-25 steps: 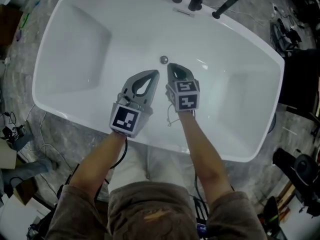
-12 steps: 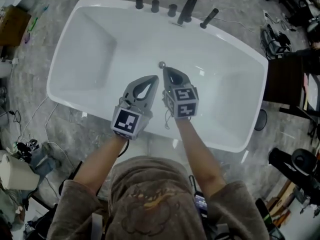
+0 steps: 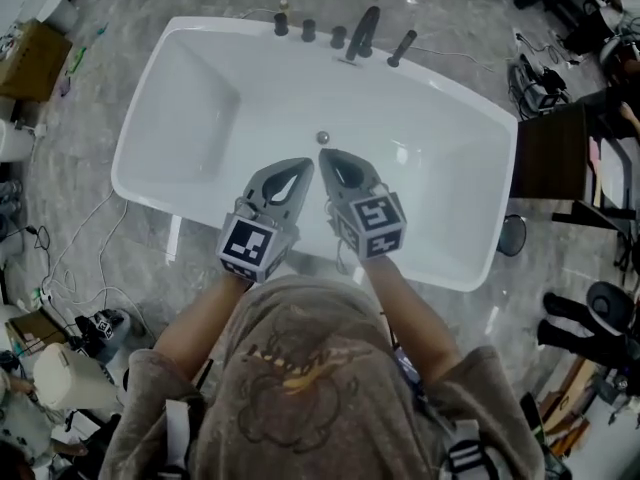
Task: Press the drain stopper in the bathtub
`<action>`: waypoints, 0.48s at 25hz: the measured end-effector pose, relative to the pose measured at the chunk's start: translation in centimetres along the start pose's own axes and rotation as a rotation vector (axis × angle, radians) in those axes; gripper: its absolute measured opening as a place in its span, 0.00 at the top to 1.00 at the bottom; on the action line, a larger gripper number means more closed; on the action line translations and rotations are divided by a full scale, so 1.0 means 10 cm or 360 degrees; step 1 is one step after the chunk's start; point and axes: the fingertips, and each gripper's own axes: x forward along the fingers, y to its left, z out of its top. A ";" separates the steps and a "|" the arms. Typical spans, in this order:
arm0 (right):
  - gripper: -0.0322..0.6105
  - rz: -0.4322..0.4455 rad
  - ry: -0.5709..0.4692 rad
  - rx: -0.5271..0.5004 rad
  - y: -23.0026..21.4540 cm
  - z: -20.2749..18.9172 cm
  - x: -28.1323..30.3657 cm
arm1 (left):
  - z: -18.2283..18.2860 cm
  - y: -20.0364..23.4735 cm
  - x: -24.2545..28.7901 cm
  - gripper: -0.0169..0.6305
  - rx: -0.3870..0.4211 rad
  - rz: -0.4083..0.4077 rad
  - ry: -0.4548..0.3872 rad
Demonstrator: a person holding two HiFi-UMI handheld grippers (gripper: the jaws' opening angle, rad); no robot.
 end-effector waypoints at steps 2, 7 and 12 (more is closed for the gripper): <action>0.95 0.0022 -0.0037 -0.0004 0.08 0.09 -0.13 | 0.06 -0.07 -0.08 0.97 0.0019 -0.0034 0.0010; 0.95 0.0072 -0.0120 -0.0035 0.29 0.23 -0.47 | 0.20 -0.23 -0.24 0.97 0.0056 -0.0116 0.0005; 0.95 0.0099 -0.0168 -0.0089 0.44 0.29 -0.71 | 0.30 -0.35 -0.32 0.97 0.0099 -0.0195 -0.0004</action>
